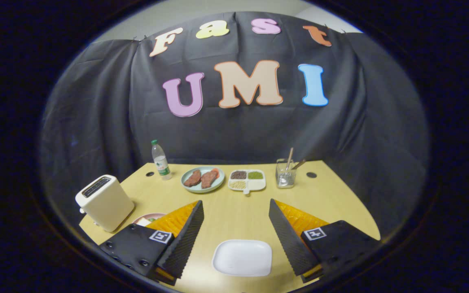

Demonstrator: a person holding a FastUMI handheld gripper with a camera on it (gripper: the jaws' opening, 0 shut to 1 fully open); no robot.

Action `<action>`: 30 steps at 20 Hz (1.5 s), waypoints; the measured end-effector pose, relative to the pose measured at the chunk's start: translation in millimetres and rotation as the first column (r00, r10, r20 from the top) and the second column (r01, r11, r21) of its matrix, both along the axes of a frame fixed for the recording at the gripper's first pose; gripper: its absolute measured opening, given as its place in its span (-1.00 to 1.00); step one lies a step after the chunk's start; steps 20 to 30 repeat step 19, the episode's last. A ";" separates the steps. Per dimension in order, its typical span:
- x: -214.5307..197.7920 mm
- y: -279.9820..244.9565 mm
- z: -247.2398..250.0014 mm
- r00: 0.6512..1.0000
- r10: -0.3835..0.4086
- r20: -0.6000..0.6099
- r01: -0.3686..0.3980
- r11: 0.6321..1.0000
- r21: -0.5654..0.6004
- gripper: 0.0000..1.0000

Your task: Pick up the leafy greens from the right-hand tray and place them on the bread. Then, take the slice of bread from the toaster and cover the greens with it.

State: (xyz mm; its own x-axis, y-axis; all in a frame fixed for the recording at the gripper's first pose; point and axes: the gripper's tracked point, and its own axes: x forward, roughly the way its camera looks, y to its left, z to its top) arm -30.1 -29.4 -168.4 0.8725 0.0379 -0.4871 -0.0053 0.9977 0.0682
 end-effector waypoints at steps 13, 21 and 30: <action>21.9 -44.2 91.8 0.941 -0.085 0.329 0.127 0.986 -0.110 1.00; 27.8 -42.3 97.9 0.937 -0.088 0.337 0.130 0.986 -0.104 1.00; 27.8 -42.3 97.9 0.937 -0.088 0.337 0.130 0.986 -0.104 1.00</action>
